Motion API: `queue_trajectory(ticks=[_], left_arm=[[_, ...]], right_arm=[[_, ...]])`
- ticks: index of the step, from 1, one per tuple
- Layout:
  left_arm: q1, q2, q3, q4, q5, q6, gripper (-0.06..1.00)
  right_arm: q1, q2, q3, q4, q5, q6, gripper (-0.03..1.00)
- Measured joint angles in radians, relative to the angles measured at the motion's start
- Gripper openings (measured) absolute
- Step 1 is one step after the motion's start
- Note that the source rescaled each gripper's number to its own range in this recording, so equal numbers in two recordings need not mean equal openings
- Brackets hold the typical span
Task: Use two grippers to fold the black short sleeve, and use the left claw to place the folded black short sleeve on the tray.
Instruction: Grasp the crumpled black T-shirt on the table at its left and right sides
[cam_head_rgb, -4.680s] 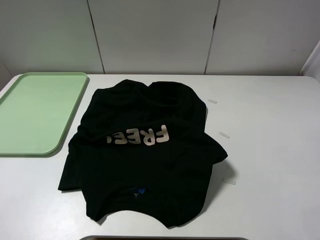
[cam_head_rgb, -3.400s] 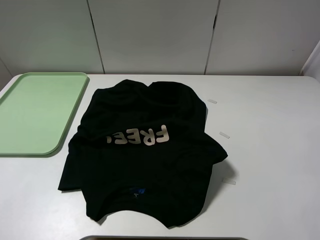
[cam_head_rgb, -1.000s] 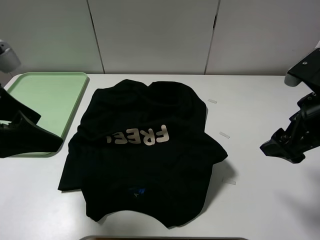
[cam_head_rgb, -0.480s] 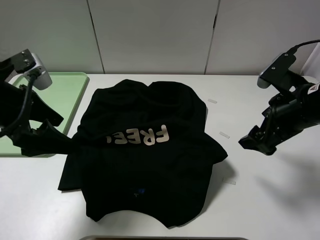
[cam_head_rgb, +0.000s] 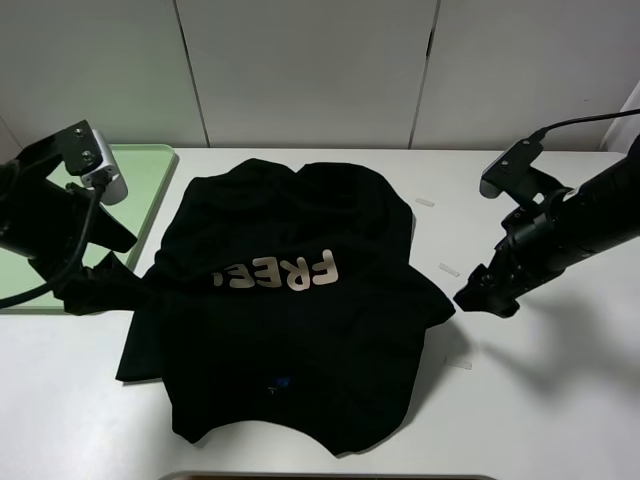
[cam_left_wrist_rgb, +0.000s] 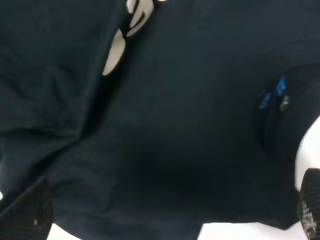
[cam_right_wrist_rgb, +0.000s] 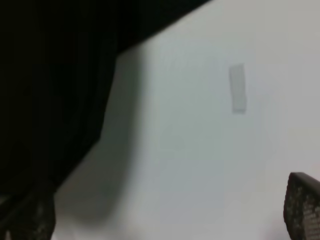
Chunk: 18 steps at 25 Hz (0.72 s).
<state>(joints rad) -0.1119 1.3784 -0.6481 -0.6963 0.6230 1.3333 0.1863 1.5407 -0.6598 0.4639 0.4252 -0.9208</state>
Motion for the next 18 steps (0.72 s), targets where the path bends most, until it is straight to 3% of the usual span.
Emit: queue_trajectory(ticks=[7, 14, 18], left_arm=[[0.000, 0.039, -0.004, -0.002, -0.031, 0.035, 0.98], [0.000, 0.059, -0.005, -0.003, -0.134, 0.058, 0.98], [0.000, 0.059, -0.005, -0.003, -0.180, 0.058, 0.98]], right_arm=[[0.000, 0.074, -0.093, 0.126, 0.032, -0.029, 1.00], [0.011, 0.118, -0.122, 0.253, 0.207, -0.275, 1.00], [0.071, 0.118, -0.122, 0.256, 0.208, -0.344, 1.00]])
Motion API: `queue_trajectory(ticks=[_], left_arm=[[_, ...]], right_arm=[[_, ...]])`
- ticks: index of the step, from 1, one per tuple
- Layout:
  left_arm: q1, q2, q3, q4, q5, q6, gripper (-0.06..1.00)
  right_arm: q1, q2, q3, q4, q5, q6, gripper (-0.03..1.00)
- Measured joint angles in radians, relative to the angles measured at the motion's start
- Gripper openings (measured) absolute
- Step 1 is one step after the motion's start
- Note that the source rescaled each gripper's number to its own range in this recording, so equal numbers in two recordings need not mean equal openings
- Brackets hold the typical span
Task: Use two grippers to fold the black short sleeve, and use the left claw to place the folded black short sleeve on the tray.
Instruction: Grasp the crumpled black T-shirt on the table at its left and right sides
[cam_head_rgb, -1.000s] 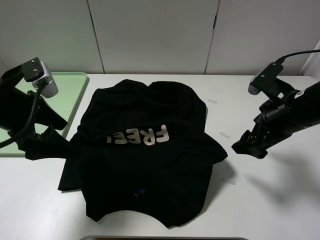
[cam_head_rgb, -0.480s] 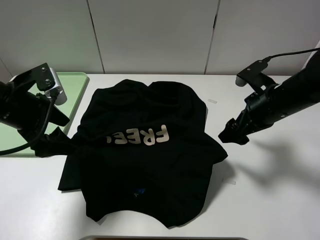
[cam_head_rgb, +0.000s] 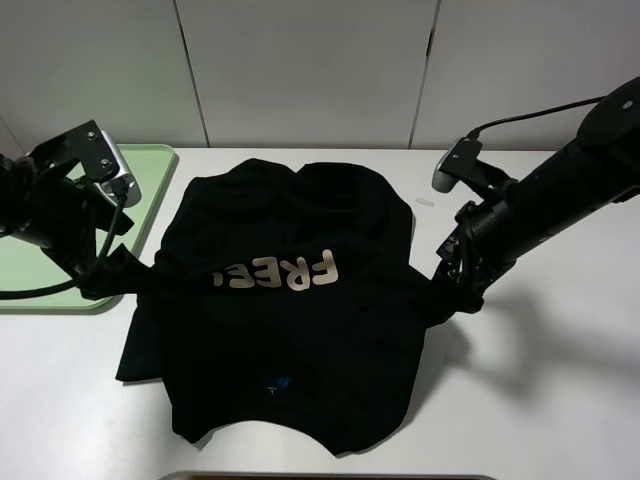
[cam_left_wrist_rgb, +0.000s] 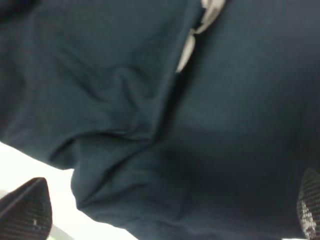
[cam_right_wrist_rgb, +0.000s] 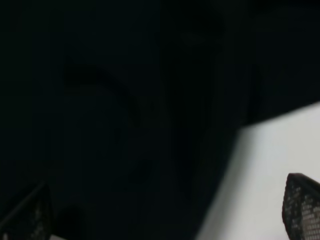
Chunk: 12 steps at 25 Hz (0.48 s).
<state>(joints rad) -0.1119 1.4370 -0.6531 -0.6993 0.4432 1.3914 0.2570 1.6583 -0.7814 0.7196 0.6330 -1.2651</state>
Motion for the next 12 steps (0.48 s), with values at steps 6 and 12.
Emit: queue_trajectory(ticks=[6, 12], left_arm=[[0.000, 0.000, 0.000, 0.001, -0.020, 0.008, 0.98], [0.000, 0.000, 0.000, 0.001, -0.028, 0.010, 0.98]], right_arm=[[0.072, 0.023, -0.001, 0.000, -0.106, 0.003, 1.00], [0.072, 0.135, -0.003, -0.038, -0.125, 0.086, 1.00]])
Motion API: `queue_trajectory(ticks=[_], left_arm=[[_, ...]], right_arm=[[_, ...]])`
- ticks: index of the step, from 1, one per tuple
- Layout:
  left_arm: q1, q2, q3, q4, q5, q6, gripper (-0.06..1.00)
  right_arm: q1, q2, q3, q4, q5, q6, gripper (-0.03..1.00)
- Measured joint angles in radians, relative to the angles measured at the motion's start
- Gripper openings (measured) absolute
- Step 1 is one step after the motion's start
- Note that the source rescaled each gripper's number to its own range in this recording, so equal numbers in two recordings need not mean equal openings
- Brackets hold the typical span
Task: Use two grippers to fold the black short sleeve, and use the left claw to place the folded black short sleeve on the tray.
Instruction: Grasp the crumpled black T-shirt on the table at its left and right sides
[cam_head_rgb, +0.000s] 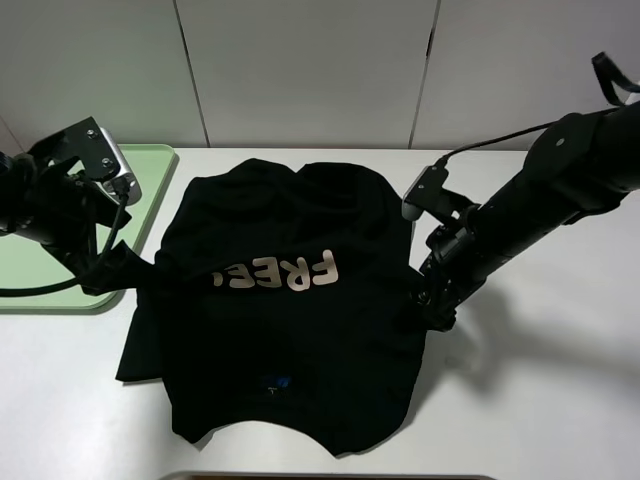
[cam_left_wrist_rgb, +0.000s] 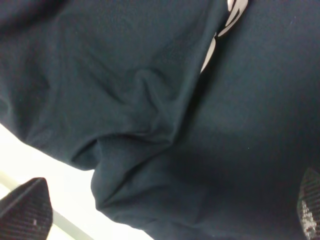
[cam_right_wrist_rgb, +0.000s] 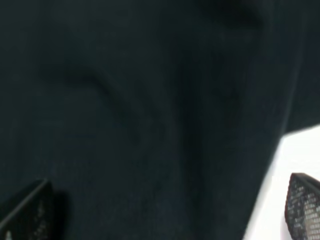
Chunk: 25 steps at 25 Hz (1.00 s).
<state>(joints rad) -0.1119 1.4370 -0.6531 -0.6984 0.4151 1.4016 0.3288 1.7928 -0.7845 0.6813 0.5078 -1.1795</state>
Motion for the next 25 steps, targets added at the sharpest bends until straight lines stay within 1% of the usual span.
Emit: queue_trajectory(ticks=[2, 6, 7, 8, 9, 11, 12, 13, 14, 17, 20, 22, 24, 25], left_arm=[[0.000, 0.000, 0.000, 0.000, -0.003, 0.001, 0.98], [0.000, 0.000, 0.000, 0.000, -0.012, 0.014, 0.98], [0.000, 0.000, 0.000, 0.000, -0.016, 0.016, 0.98], [0.000, 0.000, 0.000, 0.000, -0.021, 0.017, 0.98], [0.000, 0.000, 0.000, 0.000, -0.023, 0.018, 0.98], [0.000, 0.000, 0.000, 0.000, -0.028, 0.024, 0.98], [0.000, 0.000, 0.000, 0.000, -0.028, 0.033, 0.98], [0.000, 0.000, 0.000, 0.000, -0.028, 0.041, 0.98], [0.000, 0.000, 0.000, 0.000, -0.028, 0.045, 0.98], [0.000, 0.001, 0.000, 0.000, -0.025, 0.066, 0.98], [0.000, 0.023, 0.000, -0.004, 0.028, 0.135, 0.96], [-0.014, 0.058, 0.000, -0.004, 0.071, 0.167, 0.94], [-0.038, 0.092, 0.000, -0.004, 0.073, 0.170, 0.91], [-0.051, 0.116, 0.000, -0.004, 0.059, 0.168, 0.89]], right_arm=[[0.000, 0.021, 0.000, -0.033, -0.003, 0.031, 1.00], [0.000, 0.031, 0.000, -0.135, -0.016, 0.120, 1.00], [0.000, 0.031, 0.000, -0.156, -0.019, 0.136, 0.98], [0.000, 0.031, 0.000, -0.180, -0.020, 0.146, 0.90], [0.000, 0.031, 0.000, -0.202, -0.020, 0.152, 0.75], [0.000, 0.031, 0.000, -0.238, -0.016, 0.155, 0.37], [0.000, 0.031, 0.000, -0.251, -0.013, 0.156, 0.17], [0.000, 0.031, 0.000, -0.259, -0.012, 0.159, 0.05], [0.000, 0.031, 0.000, -0.264, -0.012, 0.163, 0.03], [0.000, 0.031, 0.000, -0.286, -0.012, 0.163, 0.03], [0.000, 0.031, 0.000, -0.326, -0.016, 0.175, 0.03], [0.000, 0.031, 0.000, -0.356, -0.016, 0.195, 0.03], [0.000, 0.031, 0.000, -0.379, -0.018, 0.223, 0.03], [0.000, 0.031, 0.000, -0.384, -0.020, 0.237, 0.03]])
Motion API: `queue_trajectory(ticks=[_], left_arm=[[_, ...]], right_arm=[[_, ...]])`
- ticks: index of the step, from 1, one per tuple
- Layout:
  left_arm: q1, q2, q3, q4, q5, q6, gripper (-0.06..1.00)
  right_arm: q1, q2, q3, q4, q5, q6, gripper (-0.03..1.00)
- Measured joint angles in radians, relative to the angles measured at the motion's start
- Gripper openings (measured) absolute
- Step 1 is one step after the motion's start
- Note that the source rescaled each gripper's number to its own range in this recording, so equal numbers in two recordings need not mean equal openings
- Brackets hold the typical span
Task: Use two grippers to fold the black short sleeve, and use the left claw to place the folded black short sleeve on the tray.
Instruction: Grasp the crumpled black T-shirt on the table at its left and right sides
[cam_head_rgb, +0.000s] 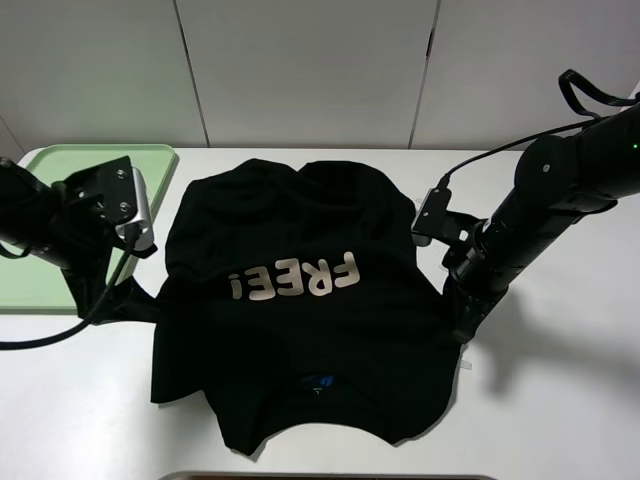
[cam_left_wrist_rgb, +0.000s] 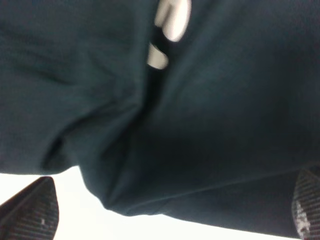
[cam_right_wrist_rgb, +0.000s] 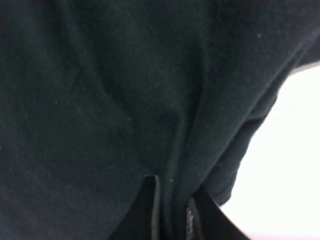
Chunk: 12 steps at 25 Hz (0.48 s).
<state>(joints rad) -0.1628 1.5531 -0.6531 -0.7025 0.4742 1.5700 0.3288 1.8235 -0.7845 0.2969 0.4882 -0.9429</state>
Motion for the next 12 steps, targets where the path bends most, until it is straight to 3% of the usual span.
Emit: queue_trajectory(ticks=[8, 12], left_arm=[[-0.030, 0.119, -0.001, -0.001, -0.190, -0.033, 0.85], [-0.030, 0.140, -0.013, -0.003, -0.233, -0.034, 0.85]], right_arm=[[0.000, 0.000, 0.000, -0.013, -0.005, 0.023, 0.03], [0.000, 0.000, 0.000, -0.015, -0.013, 0.023, 0.03]])
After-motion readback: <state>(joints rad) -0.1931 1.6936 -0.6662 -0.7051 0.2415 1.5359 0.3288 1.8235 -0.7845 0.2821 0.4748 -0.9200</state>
